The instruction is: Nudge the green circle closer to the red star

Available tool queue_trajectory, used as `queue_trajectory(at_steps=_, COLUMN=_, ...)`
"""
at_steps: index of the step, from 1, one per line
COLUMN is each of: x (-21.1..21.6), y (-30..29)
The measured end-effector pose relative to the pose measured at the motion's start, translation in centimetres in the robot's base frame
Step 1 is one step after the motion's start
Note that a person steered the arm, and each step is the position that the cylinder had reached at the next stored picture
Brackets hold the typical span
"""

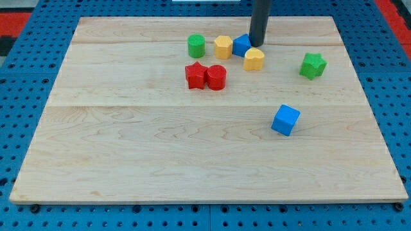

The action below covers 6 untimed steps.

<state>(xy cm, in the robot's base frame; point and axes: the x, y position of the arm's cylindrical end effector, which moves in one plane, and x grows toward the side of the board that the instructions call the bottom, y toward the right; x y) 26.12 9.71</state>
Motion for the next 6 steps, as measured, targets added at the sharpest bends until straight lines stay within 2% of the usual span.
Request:
queue_trajectory(at_steps=1, x=-2.1, y=-3.9)
queue_trajectory(at_steps=3, x=-1.7, y=-12.8)
queue_trajectory(at_steps=6, x=2.6, y=-13.8)
